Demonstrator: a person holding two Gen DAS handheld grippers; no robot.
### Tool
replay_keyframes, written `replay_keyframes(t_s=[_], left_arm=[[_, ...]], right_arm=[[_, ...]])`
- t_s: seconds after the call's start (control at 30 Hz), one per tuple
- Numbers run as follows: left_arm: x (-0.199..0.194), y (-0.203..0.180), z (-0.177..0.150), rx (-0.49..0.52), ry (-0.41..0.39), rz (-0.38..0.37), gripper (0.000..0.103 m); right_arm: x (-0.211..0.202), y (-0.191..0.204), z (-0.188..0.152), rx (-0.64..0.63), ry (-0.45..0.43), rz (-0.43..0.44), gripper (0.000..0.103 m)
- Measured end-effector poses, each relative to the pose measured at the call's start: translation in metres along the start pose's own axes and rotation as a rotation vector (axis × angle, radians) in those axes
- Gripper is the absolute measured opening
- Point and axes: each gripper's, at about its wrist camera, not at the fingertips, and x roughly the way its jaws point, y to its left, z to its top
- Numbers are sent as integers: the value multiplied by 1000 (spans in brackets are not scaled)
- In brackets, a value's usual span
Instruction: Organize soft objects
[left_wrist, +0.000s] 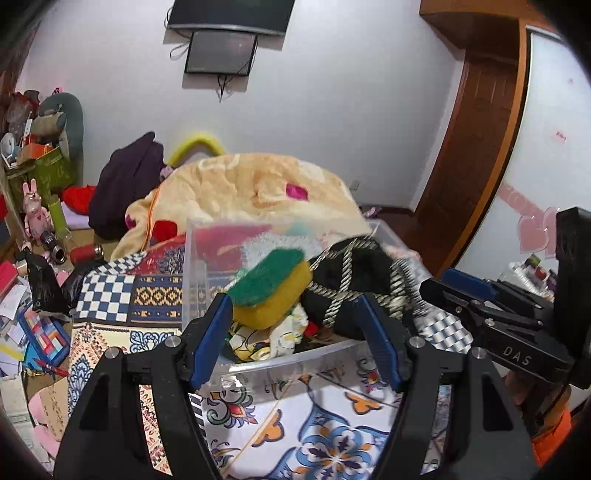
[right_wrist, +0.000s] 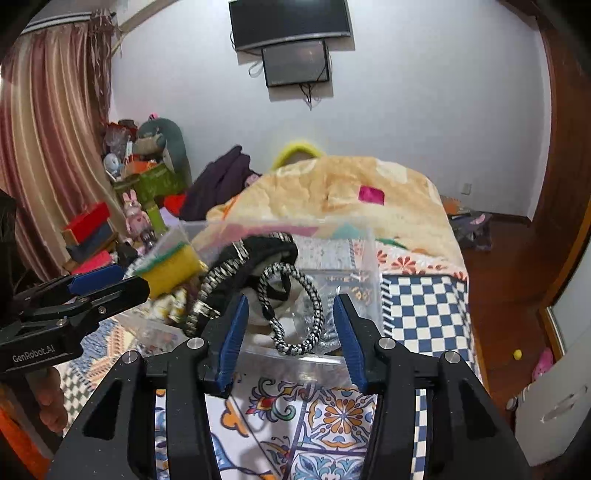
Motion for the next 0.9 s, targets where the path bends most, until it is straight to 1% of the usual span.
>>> replay_keyframes(t_s=[0.17, 0.2, 0.23, 0.3, 0.37, 0.43, 0.47, 0.57, 0.63, 0.67, 0.77, 0.83, 0.9], left_arm=[[-47, -11, 12, 29, -117, -19, 70], [-56, -14, 14, 34, -140, -21, 70], [-65, -16, 16, 39, -161, -24, 70], [-86, -23, 20, 56, -208, -30, 70], [-103, -29, 23, 73, -243, -32, 70], [-117, -35, 24, 82, -273, -34, 75], [-127, -38, 24, 89, -295, -34, 76], [-149, -45, 25, 114, -346, -34, 78], [-160, -49, 24, 121, -370, -33, 88], [-165, -50, 24, 122, -381, -33, 89], [-177, -56, 22, 134, -406, -16, 92], [-180, -58, 22, 137, -418, -5, 102], [-184, -59, 21, 133, -425, 1, 102]], right_arm=[[-36, 6, 13, -16, -82, 23, 45], [-44, 8, 16, -21, -100, 37, 49], [-52, 9, 17, -26, -122, 50, 56], [-70, 14, 20, -37, -175, 51, 62], [-89, 21, 23, -57, -222, 61, 63], [-103, 26, 24, -65, -258, 73, 64], [-112, 28, 24, -68, -279, 80, 64], [-133, 33, 25, -72, -337, 91, 71], [-145, 36, 23, -73, -369, 93, 74], [-150, 37, 22, -74, -381, 94, 75], [-161, 39, 20, -71, -415, 89, 86], [-164, 39, 19, -65, -428, 93, 95], [-165, 39, 18, -57, -438, 91, 103]])
